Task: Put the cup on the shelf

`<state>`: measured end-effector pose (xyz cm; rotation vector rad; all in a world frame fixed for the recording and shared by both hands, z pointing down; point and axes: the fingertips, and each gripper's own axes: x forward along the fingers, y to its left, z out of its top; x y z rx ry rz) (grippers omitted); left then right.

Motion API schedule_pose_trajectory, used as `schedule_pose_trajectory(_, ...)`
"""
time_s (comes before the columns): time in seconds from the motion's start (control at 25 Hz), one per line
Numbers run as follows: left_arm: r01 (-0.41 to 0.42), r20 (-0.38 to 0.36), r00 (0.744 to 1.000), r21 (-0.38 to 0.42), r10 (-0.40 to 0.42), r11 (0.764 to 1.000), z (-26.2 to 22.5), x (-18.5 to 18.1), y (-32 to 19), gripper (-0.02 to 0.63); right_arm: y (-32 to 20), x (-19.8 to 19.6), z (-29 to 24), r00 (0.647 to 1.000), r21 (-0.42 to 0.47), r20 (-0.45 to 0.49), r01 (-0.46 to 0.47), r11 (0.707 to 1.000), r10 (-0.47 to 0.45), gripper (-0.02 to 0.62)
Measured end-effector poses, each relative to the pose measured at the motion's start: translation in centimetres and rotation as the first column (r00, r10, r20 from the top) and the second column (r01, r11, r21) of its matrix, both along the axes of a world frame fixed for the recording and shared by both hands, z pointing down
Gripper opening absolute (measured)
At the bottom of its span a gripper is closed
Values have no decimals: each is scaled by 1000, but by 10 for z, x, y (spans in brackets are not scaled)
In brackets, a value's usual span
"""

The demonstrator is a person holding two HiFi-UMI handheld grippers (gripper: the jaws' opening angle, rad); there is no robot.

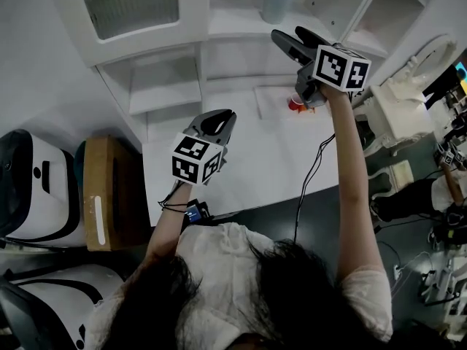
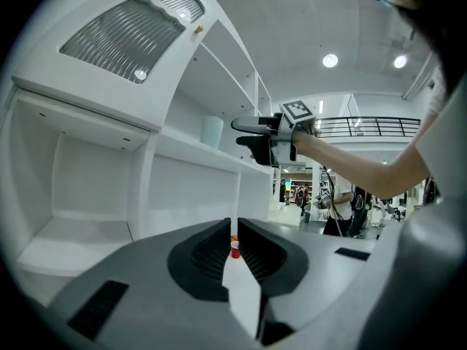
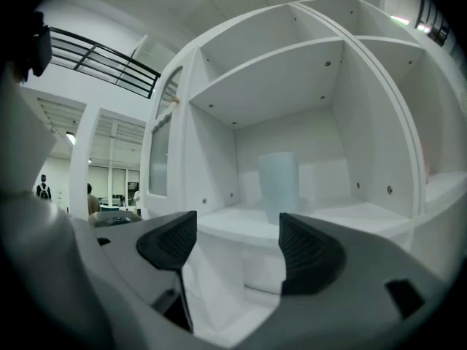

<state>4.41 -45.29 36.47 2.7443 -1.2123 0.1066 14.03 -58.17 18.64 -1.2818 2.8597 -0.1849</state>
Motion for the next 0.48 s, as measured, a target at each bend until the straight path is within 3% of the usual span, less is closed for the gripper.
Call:
schedule_pose_trajectory(0.2, 4, -13, 1000, -4, -4, 1000, 1, 1, 23, 25, 51, -13, 34, 999, 32, -38, 39, 999, -38, 357)
schedule_pose_trajectory(0.48, 15, -10, 1000, -52, -16, 999, 20, 1, 57, 25, 109, -7, 93, 998, 3, -58, -18, 1000, 18, 357)
